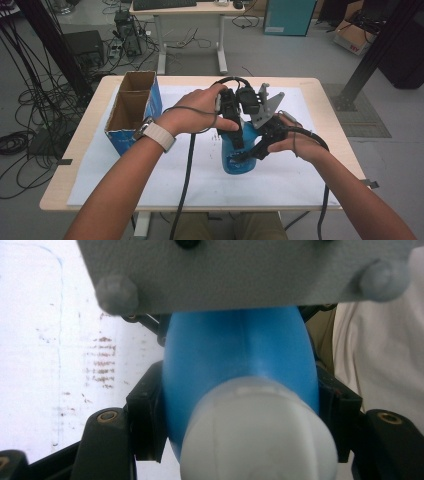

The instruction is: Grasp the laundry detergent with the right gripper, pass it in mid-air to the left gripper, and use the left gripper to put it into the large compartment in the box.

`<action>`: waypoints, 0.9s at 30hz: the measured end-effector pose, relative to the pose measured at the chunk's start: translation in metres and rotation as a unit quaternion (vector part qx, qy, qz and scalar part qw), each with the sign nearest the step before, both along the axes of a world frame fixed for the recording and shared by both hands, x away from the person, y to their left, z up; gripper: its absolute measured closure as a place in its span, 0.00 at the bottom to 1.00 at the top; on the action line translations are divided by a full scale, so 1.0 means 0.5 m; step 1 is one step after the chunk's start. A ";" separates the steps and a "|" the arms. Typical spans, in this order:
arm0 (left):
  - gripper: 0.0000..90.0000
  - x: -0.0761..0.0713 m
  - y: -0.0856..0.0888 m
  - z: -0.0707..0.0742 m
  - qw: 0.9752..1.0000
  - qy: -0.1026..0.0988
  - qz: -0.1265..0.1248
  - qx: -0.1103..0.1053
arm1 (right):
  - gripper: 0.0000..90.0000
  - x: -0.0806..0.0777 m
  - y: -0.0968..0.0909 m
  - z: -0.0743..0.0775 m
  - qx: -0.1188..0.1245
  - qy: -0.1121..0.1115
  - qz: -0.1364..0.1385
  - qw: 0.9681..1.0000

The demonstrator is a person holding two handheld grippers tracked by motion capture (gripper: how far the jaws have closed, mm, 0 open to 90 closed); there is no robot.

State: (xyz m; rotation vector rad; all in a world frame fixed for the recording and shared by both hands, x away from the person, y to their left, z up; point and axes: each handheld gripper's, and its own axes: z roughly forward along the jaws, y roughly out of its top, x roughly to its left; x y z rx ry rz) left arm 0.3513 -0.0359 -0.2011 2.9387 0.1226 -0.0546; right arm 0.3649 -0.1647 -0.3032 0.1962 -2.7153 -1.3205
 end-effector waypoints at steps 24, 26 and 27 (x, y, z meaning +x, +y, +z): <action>0.42 0.046 0.029 0.016 0.997 -0.005 0.078 0.019 | 0.10 0.020 -0.148 0.006 -0.048 -0.008 -0.133 0.990; 0.42 0.054 0.038 0.022 0.995 -0.015 0.094 0.021 | 0.09 0.022 -0.170 0.013 -0.080 -0.016 -0.138 0.987; 0.41 0.058 0.043 0.027 0.994 -0.016 0.104 0.021 | 0.09 0.022 -0.178 0.016 -0.096 -0.023 -0.141 0.985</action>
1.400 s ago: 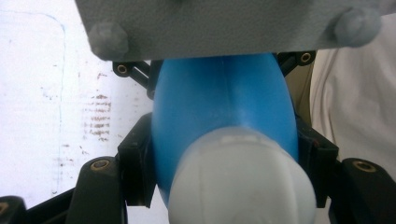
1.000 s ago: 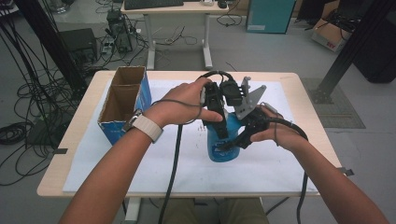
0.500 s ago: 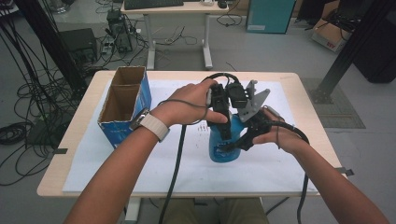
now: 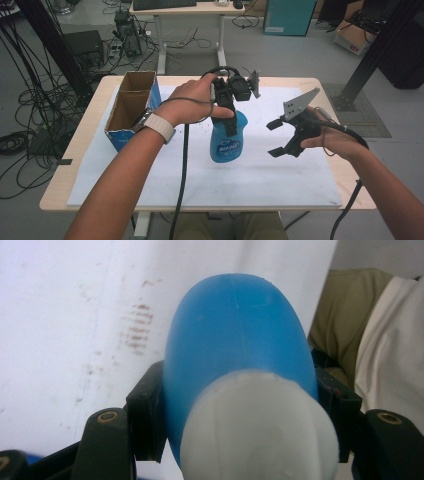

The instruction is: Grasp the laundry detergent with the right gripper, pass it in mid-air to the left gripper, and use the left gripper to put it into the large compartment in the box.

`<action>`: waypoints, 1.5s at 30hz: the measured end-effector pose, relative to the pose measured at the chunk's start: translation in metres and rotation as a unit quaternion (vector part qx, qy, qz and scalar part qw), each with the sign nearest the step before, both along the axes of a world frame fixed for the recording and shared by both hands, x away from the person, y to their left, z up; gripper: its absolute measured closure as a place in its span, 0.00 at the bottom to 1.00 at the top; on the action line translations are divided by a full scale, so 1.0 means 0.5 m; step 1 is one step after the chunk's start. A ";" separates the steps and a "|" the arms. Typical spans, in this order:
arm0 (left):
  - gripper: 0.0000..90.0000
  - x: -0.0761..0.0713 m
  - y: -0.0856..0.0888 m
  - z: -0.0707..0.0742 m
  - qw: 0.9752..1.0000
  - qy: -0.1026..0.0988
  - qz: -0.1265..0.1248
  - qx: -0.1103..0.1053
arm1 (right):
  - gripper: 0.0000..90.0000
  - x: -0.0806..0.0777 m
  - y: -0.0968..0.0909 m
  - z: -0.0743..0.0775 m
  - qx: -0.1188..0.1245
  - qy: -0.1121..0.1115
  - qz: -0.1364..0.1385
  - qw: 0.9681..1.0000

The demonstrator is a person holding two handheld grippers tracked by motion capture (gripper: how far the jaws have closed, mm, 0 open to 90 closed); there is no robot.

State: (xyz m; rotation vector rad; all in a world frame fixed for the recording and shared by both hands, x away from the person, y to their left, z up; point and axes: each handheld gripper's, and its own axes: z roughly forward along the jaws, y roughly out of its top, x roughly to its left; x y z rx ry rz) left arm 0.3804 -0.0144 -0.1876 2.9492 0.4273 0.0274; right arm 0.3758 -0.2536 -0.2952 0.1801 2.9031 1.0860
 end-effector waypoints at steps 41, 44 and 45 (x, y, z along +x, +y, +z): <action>0.42 0.060 0.145 0.208 0.948 -0.056 0.309 0.042 | 0.13 0.012 -0.097 0.024 -0.135 0.031 -0.057 0.989; 0.42 0.065 0.164 0.215 0.941 -0.056 0.330 0.041 | 0.13 0.014 -0.100 0.025 -0.132 0.029 -0.057 0.989; 0.42 0.067 0.173 0.218 0.937 -0.057 0.344 0.039 | 0.13 0.015 -0.100 0.025 -0.131 0.029 -0.056 0.989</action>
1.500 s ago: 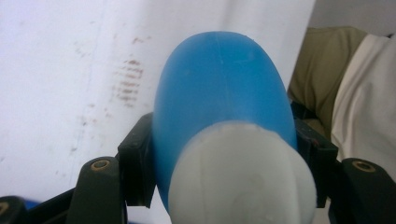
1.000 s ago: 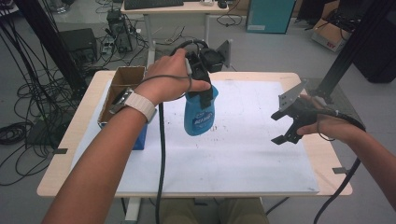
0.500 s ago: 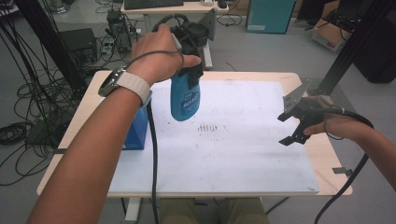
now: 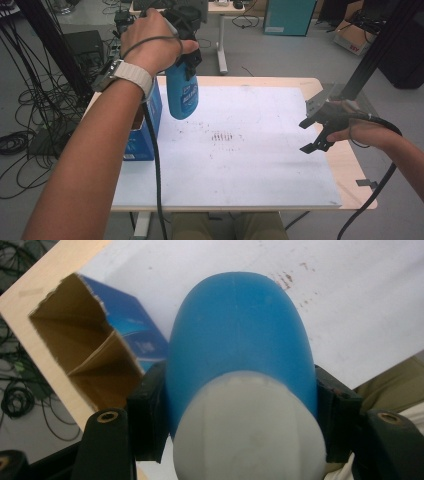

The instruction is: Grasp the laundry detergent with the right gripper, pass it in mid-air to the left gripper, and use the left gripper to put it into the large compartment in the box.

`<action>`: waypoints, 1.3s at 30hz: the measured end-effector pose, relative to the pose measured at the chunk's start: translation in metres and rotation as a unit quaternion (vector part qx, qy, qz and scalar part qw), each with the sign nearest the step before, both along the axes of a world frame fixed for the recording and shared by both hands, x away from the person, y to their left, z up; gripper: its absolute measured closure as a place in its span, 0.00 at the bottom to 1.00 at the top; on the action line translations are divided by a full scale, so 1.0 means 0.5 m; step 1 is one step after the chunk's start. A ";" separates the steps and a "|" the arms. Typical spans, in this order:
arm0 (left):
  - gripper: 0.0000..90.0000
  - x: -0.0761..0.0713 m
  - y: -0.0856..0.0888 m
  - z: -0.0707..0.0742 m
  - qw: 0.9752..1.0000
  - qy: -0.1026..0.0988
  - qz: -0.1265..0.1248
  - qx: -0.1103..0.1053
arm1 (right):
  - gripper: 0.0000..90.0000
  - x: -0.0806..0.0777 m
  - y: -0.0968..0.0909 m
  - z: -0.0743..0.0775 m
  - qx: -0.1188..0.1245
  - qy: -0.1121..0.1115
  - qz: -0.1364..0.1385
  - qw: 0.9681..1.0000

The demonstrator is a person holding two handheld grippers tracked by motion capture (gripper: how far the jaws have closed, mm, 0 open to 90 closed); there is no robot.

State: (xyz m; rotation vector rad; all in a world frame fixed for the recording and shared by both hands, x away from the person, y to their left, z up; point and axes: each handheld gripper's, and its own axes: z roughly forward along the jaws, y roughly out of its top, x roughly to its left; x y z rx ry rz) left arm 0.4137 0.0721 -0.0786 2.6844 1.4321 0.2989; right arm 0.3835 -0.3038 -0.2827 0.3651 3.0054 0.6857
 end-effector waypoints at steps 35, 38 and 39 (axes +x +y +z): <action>0.42 0.038 0.202 0.028 0.977 -0.033 0.212 0.006 | 0.12 0.020 0.004 -0.016 -0.001 0.010 -0.016 1.000; 0.42 0.040 0.213 0.021 0.975 -0.035 0.221 0.006 | 0.11 0.021 0.003 -0.017 -0.002 0.010 -0.019 1.000; 0.42 0.041 0.217 0.018 0.974 -0.035 0.225 0.005 | 0.11 0.021 0.003 -0.017 -0.002 0.010 -0.020 1.000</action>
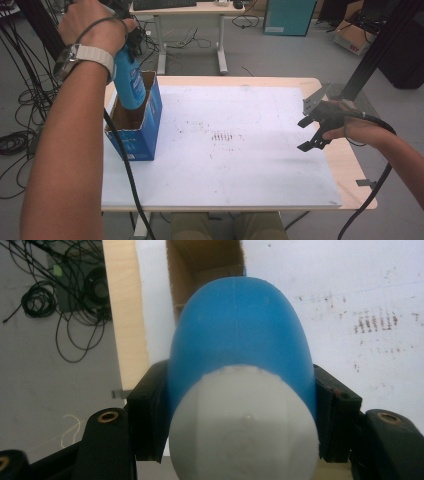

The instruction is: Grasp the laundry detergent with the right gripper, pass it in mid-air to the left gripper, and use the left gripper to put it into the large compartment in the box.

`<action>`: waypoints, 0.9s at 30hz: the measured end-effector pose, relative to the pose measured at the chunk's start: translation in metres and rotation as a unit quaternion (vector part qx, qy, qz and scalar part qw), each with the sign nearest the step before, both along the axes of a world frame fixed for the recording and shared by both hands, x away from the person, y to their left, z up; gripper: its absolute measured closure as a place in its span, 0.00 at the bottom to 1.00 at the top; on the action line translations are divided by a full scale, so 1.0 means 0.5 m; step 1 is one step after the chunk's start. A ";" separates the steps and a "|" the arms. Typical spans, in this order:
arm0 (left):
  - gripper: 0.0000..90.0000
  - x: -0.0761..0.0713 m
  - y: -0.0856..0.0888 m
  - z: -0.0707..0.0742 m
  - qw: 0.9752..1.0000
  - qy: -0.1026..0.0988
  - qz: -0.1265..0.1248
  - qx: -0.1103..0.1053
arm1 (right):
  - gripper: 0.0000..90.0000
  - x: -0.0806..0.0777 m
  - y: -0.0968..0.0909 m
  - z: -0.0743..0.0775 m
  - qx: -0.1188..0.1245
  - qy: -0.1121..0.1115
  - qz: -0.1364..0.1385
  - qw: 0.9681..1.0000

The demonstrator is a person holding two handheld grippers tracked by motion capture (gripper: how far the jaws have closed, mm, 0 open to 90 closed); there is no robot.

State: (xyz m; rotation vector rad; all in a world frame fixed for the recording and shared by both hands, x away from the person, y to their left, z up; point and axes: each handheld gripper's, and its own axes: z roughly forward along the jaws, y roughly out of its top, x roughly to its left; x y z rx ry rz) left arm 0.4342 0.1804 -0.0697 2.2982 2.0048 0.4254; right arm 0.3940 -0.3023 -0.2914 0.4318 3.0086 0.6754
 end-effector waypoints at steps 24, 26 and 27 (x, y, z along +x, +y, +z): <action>0.42 0.025 0.037 -0.107 1.000 0.013 0.019 0.014 | 0.11 0.001 -0.011 -0.011 -0.004 0.006 -0.014 1.000; 0.42 0.026 0.038 -0.122 1.000 0.017 0.016 0.015 | 0.10 0.001 -0.012 -0.010 -0.001 0.006 -0.016 1.000; 0.42 0.027 0.038 -0.130 1.000 0.017 0.015 0.015 | 0.10 0.000 -0.012 -0.009 -0.002 0.007 -0.018 1.000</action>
